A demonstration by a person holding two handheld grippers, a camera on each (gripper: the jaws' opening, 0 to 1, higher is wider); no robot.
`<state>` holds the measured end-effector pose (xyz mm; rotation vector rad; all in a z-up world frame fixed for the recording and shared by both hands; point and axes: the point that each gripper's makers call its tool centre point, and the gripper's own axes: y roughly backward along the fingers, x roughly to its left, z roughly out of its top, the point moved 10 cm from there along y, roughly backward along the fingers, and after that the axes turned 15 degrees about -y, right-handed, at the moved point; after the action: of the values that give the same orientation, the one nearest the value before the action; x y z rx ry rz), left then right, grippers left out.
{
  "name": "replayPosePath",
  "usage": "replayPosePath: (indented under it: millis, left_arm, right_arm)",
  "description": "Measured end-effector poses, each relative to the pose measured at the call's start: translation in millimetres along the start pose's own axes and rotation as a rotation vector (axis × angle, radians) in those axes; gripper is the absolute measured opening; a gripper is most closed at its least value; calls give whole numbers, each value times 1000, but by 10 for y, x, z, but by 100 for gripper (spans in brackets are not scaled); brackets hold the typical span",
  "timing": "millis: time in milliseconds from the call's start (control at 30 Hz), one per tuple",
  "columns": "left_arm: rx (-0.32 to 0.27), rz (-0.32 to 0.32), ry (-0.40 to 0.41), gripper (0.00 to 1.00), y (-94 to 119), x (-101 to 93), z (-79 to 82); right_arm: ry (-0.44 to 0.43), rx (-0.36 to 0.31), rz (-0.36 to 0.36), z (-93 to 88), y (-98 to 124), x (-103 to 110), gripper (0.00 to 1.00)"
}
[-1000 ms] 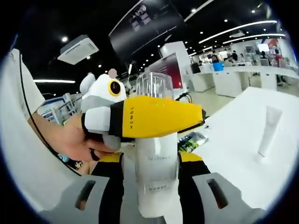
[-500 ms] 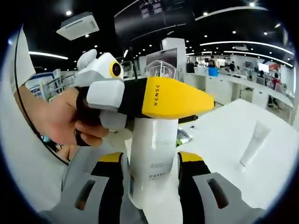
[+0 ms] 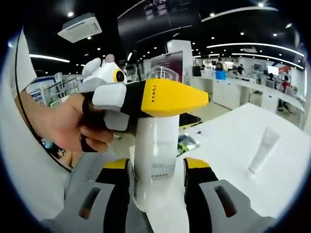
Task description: Arrange the skincare products in the storage area until every visible bottle or jar stands upright without overlapping.
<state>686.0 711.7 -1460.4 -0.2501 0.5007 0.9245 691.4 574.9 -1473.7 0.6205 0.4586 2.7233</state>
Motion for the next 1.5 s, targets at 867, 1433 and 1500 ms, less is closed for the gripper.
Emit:
replayPosePath:
  millis: [867, 1433, 1500]
  left_arm:
    - [44, -168, -38, 40, -59, -173, -90]
    - [146, -54, -216, 40, -134, -218, -177]
    - [164, -50, -225, 41, -133, -231, -225]
  right_arm:
    - [-232, -24, 223, -27, 32, -13, 28]
    - [-165, -73, -5, -78, 44, 21, 27]
    - [-143, -71, -12, -49, 44, 25, 27]
